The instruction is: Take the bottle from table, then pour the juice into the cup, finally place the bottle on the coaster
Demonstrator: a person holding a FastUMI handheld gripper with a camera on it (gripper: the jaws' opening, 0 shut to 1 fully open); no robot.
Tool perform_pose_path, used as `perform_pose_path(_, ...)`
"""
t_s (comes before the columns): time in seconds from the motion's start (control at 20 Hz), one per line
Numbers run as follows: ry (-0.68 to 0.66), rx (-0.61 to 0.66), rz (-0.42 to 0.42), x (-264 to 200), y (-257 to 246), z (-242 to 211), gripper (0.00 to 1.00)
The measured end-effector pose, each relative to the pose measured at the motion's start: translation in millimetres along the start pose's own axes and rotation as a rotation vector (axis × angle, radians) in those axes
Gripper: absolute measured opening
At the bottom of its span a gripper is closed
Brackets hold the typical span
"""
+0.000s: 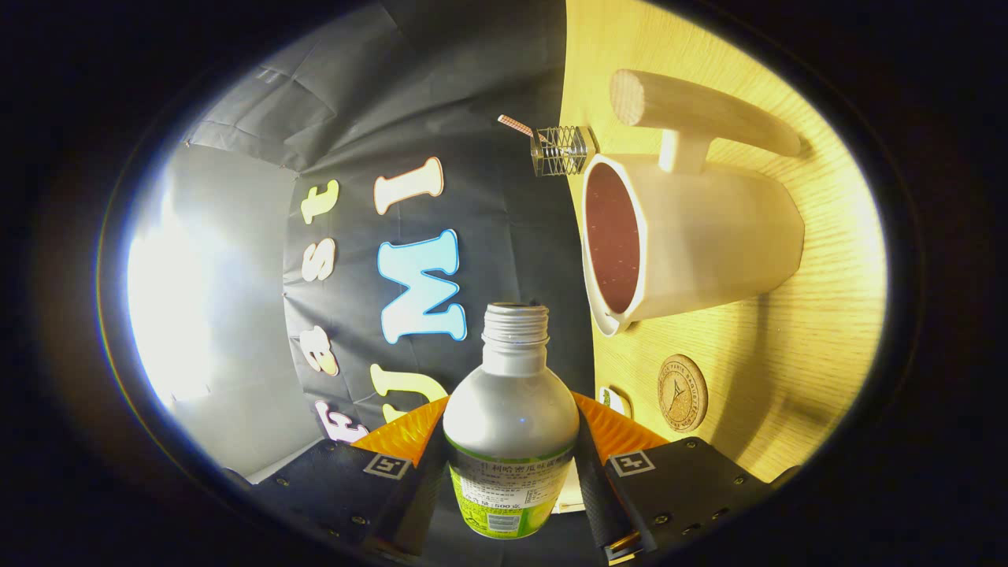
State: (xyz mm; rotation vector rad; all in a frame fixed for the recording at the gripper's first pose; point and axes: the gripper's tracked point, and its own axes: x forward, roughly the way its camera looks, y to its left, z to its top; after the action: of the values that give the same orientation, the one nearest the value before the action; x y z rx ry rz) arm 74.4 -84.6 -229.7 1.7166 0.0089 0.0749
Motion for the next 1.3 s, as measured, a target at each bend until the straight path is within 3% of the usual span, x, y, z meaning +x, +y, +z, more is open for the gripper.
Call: perform_pose_path(1.3, -0.012, 0.070, 0.009, -3.7, 0.1, 3.9, 0.76)
